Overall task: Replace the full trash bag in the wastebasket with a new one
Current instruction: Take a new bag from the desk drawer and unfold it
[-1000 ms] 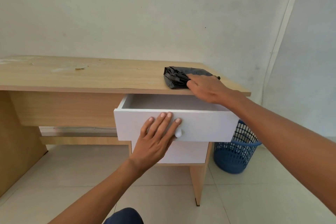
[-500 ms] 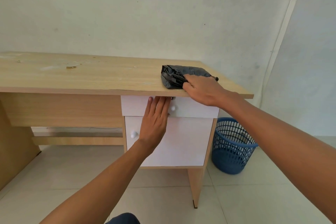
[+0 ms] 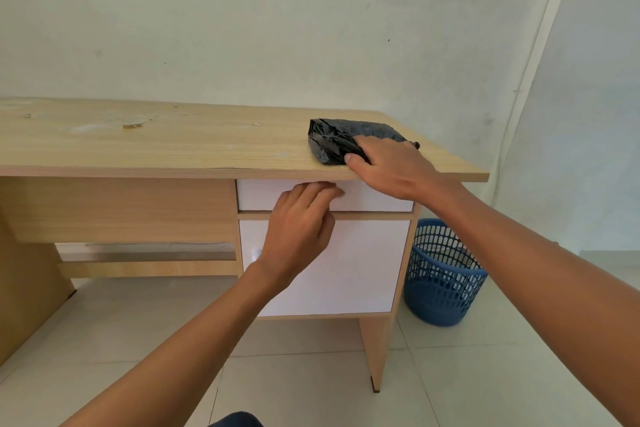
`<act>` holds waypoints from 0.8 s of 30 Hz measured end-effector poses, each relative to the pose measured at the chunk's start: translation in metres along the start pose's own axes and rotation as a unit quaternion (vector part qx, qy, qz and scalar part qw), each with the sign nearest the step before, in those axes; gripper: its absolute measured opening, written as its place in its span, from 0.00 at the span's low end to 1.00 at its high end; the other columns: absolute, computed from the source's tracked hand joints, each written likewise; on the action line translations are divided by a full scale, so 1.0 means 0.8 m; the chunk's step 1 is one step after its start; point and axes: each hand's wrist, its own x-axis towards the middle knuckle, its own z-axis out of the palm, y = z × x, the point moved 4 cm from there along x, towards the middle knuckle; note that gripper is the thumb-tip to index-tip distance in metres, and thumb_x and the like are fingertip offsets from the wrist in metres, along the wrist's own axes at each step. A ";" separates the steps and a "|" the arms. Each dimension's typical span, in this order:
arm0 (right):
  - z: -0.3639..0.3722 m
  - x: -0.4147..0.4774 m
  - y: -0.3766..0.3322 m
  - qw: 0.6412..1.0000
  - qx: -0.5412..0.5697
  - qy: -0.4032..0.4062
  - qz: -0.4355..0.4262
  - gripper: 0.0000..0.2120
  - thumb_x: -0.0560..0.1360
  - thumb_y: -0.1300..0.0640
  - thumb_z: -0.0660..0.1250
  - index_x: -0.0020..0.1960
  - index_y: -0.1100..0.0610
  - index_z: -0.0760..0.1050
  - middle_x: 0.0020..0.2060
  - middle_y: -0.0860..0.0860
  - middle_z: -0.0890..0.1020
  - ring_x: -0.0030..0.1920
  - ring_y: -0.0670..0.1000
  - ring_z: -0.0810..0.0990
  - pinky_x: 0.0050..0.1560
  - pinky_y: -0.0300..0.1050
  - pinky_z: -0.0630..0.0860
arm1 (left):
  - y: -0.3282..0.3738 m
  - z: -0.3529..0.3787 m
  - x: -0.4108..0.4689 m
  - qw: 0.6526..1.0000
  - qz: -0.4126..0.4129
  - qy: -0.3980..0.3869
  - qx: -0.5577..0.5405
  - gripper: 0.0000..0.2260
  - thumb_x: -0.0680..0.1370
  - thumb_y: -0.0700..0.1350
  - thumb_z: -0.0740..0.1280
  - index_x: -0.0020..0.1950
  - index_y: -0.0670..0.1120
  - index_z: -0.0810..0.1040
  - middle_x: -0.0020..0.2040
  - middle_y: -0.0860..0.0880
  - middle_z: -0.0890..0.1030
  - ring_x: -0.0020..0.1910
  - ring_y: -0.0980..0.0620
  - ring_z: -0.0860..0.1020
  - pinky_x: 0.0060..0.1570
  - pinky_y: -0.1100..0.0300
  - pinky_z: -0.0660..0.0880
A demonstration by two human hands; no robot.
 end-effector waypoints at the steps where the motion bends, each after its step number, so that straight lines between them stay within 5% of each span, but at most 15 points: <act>1: 0.000 0.000 0.000 1.000 0.002 0.005 -0.001 0.20 0.79 0.37 0.48 0.49 0.50 0.69 0.38 0.47 0.75 0.40 0.51 0.75 0.51 0.56 0.70 | 0.006 -0.016 0.000 0.999 0.036 0.036 -0.007 0.11 0.77 0.36 0.64 0.56 0.44 0.82 0.55 0.48 0.82 0.52 0.45 0.79 0.47 0.50 0.75; 6: 0.001 0.001 0.004 1.000 -0.002 0.026 -0.014 0.22 0.79 0.34 0.49 0.48 0.50 0.70 0.37 0.44 0.74 0.38 0.49 0.75 0.46 0.52 0.68 | 0.013 -0.065 0.038 0.990 0.075 0.121 0.001 0.07 0.76 0.36 0.64 0.45 0.43 0.82 0.45 0.49 0.82 0.45 0.46 0.76 0.44 0.53 0.72; 10: 0.004 0.002 0.007 0.999 0.014 0.032 -0.013 0.17 0.78 0.36 0.53 0.47 0.48 0.70 0.35 0.42 0.72 0.38 0.50 0.74 0.43 0.49 0.68 | -0.012 -0.052 0.076 0.994 -0.109 0.000 0.017 0.09 0.81 0.49 0.62 0.56 0.48 0.78 0.48 0.53 0.81 0.46 0.48 0.78 0.44 0.53 0.71; 16: -0.027 0.010 0.004 0.992 0.085 0.010 0.095 0.13 0.81 0.44 0.58 0.52 0.50 0.77 0.36 0.45 0.80 0.37 0.49 0.78 0.39 0.49 0.73 | -0.012 -0.054 0.103 0.940 -0.291 -0.163 -0.071 0.21 0.81 0.62 0.58 0.71 0.52 0.69 0.61 0.54 0.78 0.60 0.51 0.75 0.57 0.54 0.70; 18: -0.051 0.022 0.001 0.965 0.188 -0.044 0.176 0.13 0.81 0.43 0.59 0.52 0.50 0.77 0.38 0.46 0.81 0.39 0.49 0.79 0.40 0.48 0.76 | -0.009 -0.064 0.120 0.891 -0.356 -0.218 -0.180 0.28 0.79 0.67 0.60 0.75 0.55 0.63 0.66 0.56 0.75 0.64 0.54 0.74 0.61 0.54 0.71; 21: -0.105 0.049 -0.004 0.888 0.356 -0.098 0.273 0.18 0.81 0.42 0.61 0.48 0.56 0.78 0.40 0.54 0.83 0.42 0.56 0.81 0.40 0.47 0.73 | 0.009 -0.090 0.176 0.747 -0.463 -0.243 -0.411 0.34 0.76 0.65 0.68 0.76 0.58 0.56 0.65 0.62 0.75 0.62 0.61 0.77 0.58 0.61 0.75; 24: -0.167 0.070 -0.014 0.812 0.454 -0.179 0.321 0.22 0.81 0.40 0.59 0.49 0.59 0.78 0.44 0.58 0.83 0.46 0.57 0.83 0.48 0.54 0.78 | 0.017 -0.116 0.238 0.686 -0.503 -0.207 -0.483 0.37 0.77 0.56 0.71 0.78 0.59 0.50 0.68 0.58 0.74 0.63 0.63 0.77 0.62 0.58 0.77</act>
